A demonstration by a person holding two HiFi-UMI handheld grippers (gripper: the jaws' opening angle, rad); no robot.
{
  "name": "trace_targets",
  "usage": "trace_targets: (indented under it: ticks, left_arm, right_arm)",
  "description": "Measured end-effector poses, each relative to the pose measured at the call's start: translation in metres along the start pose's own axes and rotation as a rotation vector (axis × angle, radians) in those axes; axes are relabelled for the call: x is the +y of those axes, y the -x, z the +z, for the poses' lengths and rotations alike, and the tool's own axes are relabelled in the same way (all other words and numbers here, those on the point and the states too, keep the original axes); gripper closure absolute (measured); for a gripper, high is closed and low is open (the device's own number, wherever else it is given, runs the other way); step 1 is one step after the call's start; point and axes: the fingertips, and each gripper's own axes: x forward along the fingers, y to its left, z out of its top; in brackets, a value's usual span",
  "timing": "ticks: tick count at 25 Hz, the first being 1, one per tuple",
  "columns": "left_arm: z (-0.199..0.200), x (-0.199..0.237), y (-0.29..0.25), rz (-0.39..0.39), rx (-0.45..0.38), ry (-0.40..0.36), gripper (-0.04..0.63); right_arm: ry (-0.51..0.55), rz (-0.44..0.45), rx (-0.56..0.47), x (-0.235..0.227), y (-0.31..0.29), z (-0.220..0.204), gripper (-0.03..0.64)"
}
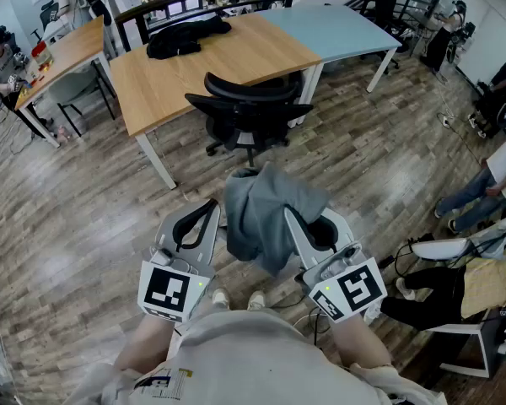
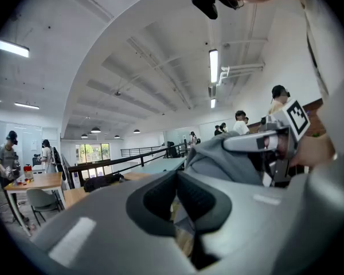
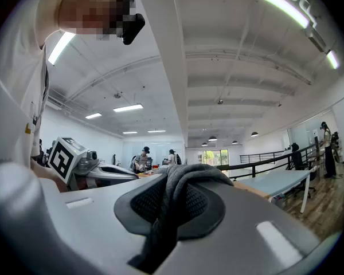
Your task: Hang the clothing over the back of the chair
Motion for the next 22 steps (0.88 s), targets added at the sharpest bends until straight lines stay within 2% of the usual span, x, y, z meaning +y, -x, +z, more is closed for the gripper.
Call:
trace_targets:
  ticks: [13,19,22]
  left_arm:
    - [0.004,-0.003,0.001,0.007,-0.036,-0.013,0.595]
    - [0.003,-0.008,0.002,0.018,-0.026,-0.008,0.595]
    - [0.002,-0.004,0.004,0.04,-0.026,-0.035,0.595]
  right_arm:
    - [0.114,-0.152,-0.022,-0.002,0.003,0.005,0.574]
    - [0.119,-0.169,0.009,-0.001,0.004,-0.004,0.574]
    - [0.115,-0.152,0.01,0.003,0.0,-0.007,0.574]
